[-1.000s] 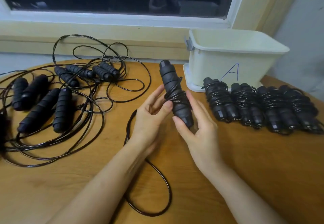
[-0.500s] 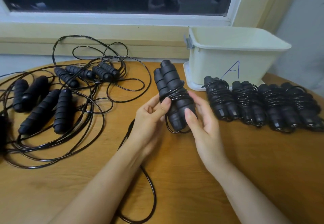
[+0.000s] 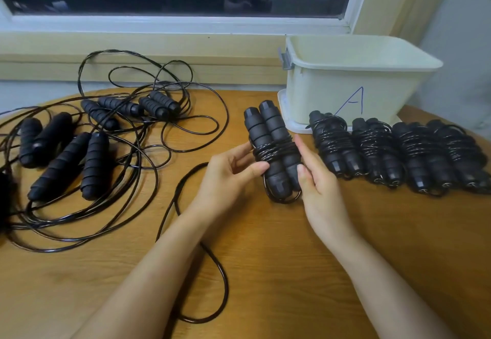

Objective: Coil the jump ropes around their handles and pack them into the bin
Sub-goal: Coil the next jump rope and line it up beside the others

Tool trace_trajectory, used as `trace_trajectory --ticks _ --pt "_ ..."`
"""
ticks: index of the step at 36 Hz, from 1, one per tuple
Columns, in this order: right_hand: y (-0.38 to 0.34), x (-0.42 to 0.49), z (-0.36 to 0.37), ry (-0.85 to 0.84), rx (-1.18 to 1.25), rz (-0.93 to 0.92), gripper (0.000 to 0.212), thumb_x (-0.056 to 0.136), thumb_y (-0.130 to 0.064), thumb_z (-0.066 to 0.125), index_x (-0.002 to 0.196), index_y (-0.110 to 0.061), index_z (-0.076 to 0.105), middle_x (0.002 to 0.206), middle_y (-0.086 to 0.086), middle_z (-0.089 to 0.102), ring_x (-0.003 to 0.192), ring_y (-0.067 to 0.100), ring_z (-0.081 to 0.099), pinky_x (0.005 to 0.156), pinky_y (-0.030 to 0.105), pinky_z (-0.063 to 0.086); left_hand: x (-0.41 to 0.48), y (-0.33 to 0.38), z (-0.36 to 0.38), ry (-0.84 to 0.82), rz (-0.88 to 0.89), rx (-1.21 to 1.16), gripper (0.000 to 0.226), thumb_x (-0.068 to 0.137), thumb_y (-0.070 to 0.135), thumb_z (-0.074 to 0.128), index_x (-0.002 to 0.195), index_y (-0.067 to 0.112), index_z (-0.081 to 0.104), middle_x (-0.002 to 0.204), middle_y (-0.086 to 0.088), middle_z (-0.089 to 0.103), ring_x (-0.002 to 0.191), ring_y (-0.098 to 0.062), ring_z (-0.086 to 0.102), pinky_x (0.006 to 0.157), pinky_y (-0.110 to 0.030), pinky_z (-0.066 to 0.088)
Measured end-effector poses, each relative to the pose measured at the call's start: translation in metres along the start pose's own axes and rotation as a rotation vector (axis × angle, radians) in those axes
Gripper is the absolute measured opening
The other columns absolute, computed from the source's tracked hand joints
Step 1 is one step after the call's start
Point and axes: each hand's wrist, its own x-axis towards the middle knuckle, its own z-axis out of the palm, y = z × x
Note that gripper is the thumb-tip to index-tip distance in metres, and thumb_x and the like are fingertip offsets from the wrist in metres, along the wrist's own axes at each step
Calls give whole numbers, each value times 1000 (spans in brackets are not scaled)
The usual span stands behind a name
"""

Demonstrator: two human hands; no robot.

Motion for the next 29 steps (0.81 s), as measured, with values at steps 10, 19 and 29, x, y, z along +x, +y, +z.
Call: trace_trajectory --ticks 10,19,29 --pt "-3 -2 -5 -36 -31 105 54 101 0 46 145 -31 44 133 -6 60 120 3 57 102 15 44 -2 -2 2 184 32 3 50 66 28 73 115 23 63 99 16 73 101 -5 69 88 -21 54" --pt "-8 -11 5 -166 8 184 84 77 -73 58 151 -42 30 142 -15 53 130 1 49 108 35 43 -5 -2 4 273 -5 61 66 52 48 79 111 22 68 88 5 77 91 -11 73 98 -47 52" --pt "-12 -10 1 -9 -417 126 99 68 -53 82 152 -34 32 134 -6 60 123 15 55 93 32 47 -4 -7 7 95 63 178 53 73 33 72 123 33 57 119 -1 70 109 -4 66 102 -44 50"
